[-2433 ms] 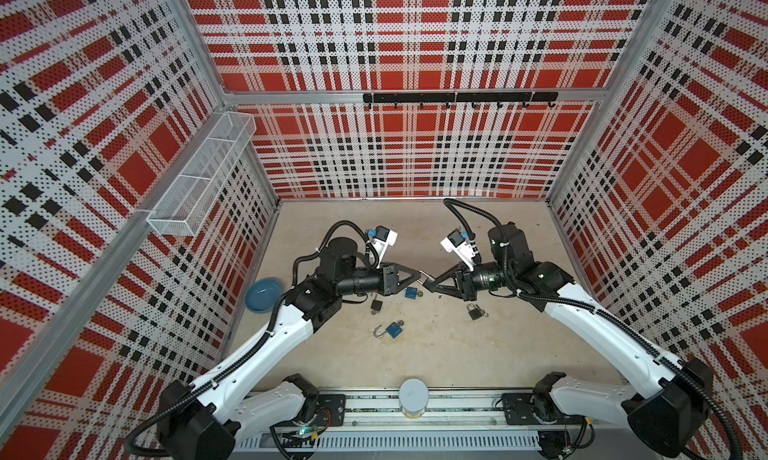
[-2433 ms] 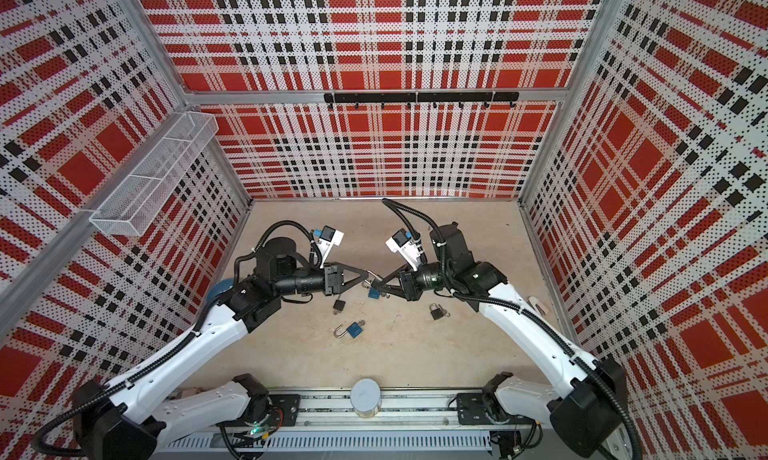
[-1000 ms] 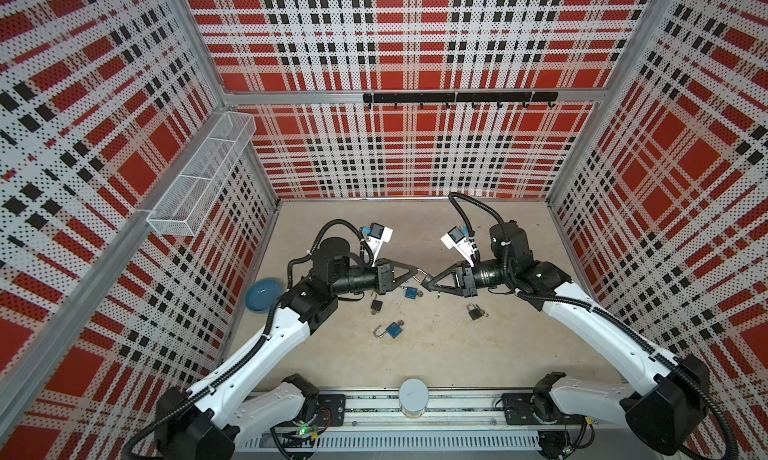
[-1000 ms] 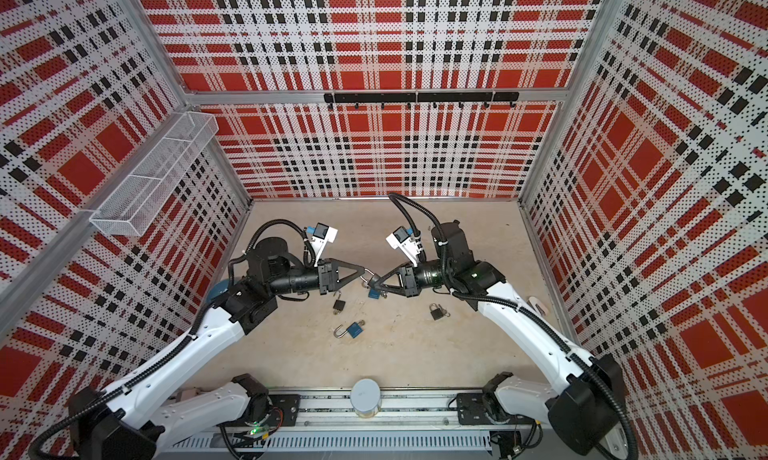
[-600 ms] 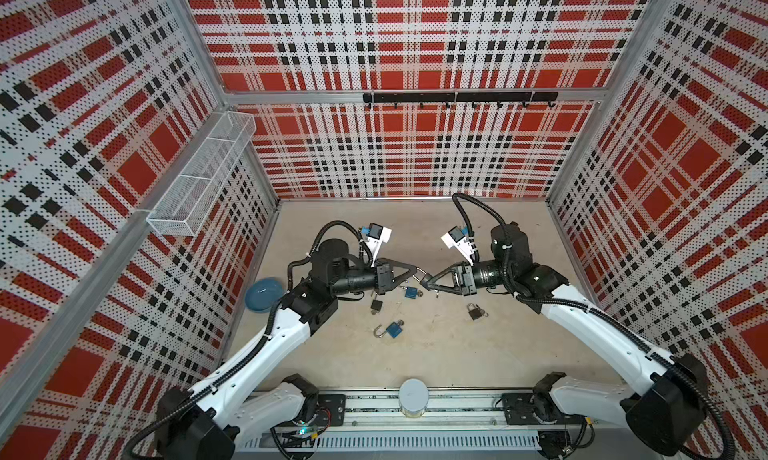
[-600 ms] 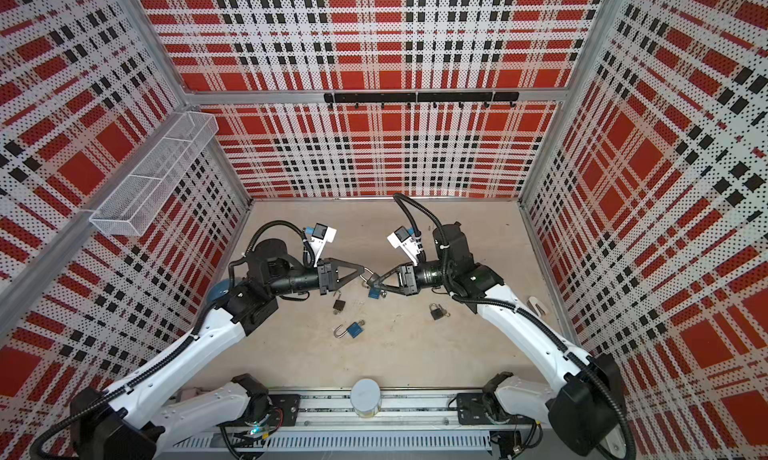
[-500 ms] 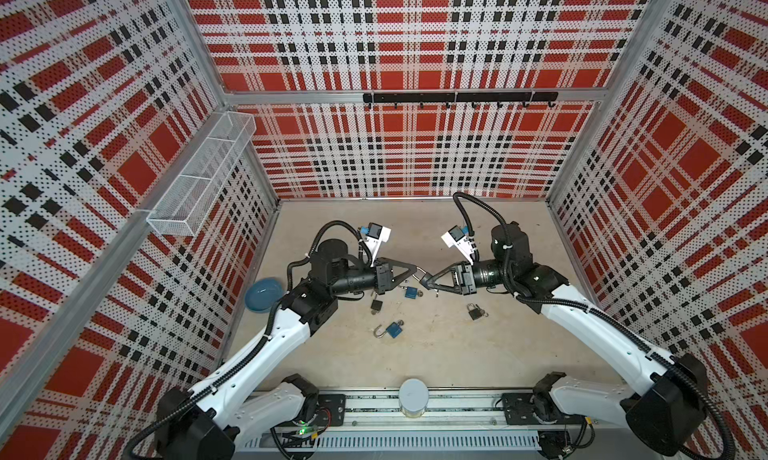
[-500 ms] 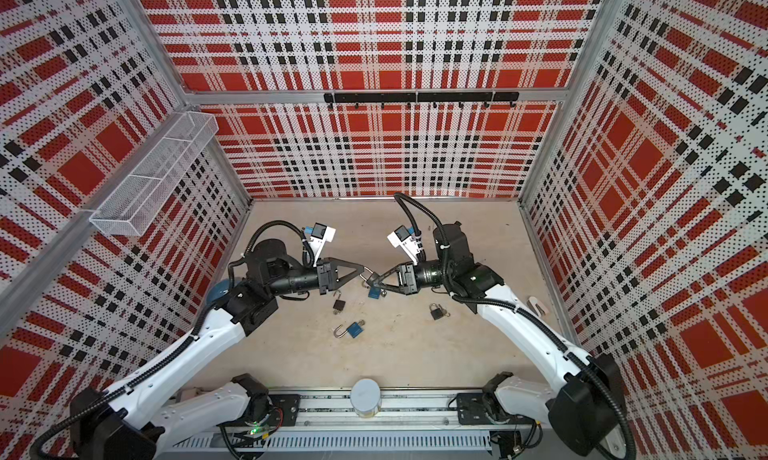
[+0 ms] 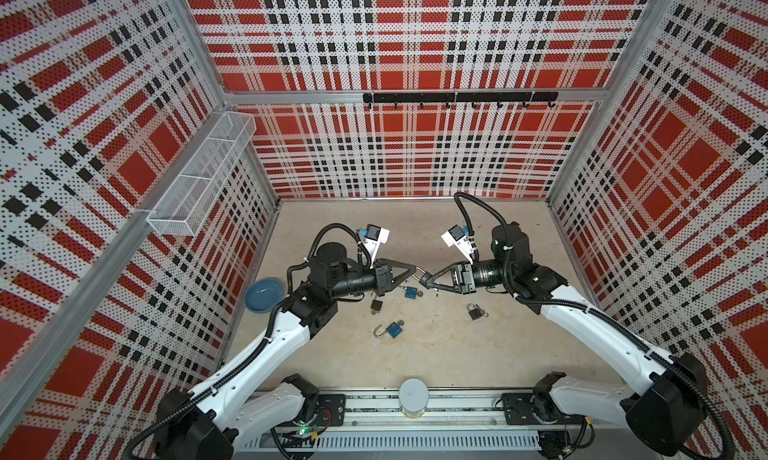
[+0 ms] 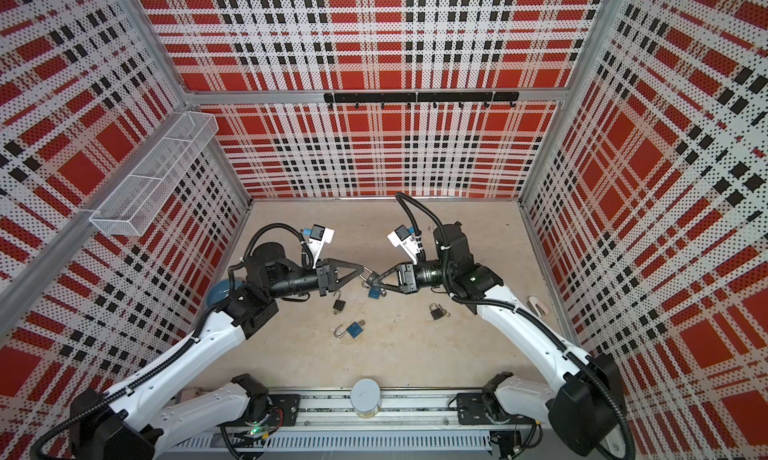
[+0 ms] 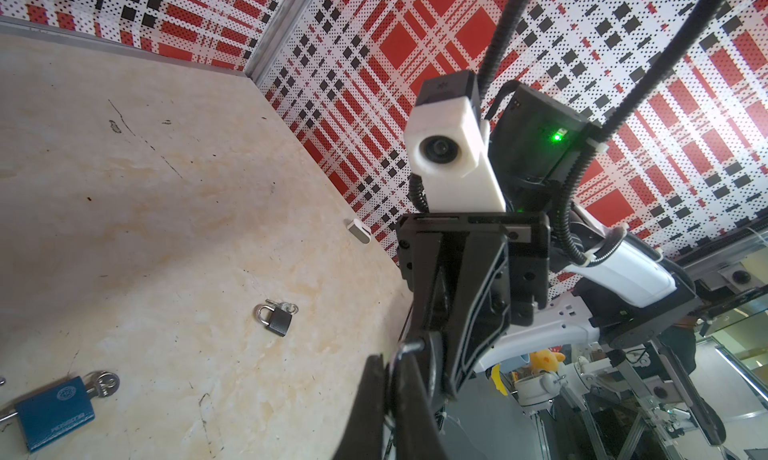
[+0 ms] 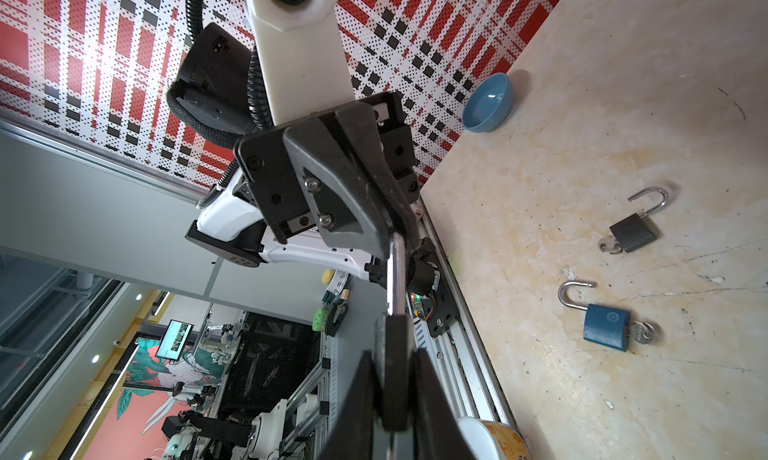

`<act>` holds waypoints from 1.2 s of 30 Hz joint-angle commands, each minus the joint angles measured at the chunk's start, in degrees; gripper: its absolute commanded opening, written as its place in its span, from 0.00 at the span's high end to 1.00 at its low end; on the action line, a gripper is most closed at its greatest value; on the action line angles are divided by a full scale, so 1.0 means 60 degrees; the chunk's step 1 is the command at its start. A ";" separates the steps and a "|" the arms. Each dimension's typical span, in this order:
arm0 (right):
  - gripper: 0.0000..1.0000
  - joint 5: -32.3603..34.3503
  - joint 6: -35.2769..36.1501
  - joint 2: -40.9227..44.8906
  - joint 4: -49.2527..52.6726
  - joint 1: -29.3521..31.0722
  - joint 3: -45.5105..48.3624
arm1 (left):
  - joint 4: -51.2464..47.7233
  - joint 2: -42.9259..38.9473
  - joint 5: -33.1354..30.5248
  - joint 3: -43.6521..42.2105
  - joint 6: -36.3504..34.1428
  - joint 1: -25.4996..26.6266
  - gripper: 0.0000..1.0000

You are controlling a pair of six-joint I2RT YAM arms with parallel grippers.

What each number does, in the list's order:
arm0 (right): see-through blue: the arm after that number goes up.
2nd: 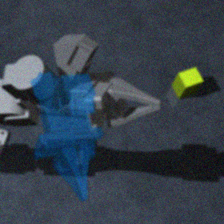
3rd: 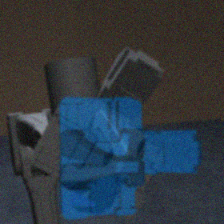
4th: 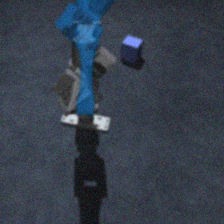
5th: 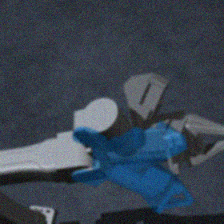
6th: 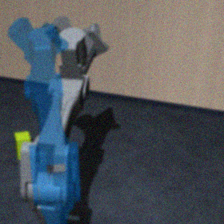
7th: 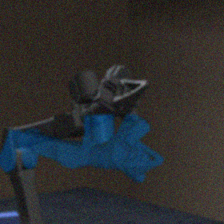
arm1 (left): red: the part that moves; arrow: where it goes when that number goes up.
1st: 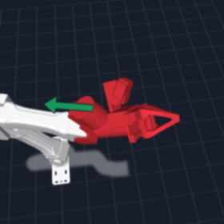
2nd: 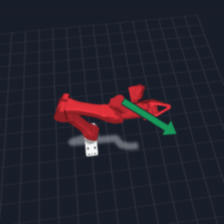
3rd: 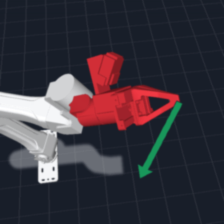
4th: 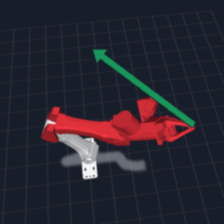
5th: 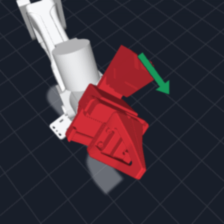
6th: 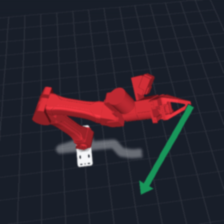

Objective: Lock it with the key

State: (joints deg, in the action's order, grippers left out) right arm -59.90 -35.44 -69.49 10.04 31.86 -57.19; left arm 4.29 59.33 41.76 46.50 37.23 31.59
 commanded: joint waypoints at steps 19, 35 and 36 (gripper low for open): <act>1.00 -0.0083 0.0268 0.0098 -0.1718 0.0162 -0.0362 | -0.0654 -0.0199 0.0018 -0.0748 0.0244 0.1079 1.00; 1.00 0.0081 0.0368 -0.0195 -0.1688 0.0160 -0.0506 | -0.0596 -0.0358 -0.0461 -0.1006 0.0474 0.1946 1.00; 1.00 0.0081 0.0366 -0.0193 -0.1674 0.0159 -0.0502 | -0.0599 -0.0405 -0.0497 -0.1026 0.0478 0.1895 1.00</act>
State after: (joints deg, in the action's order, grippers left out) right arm -60.95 -35.14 -69.91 13.76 31.79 -57.19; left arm 5.69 56.05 30.65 42.54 39.90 39.00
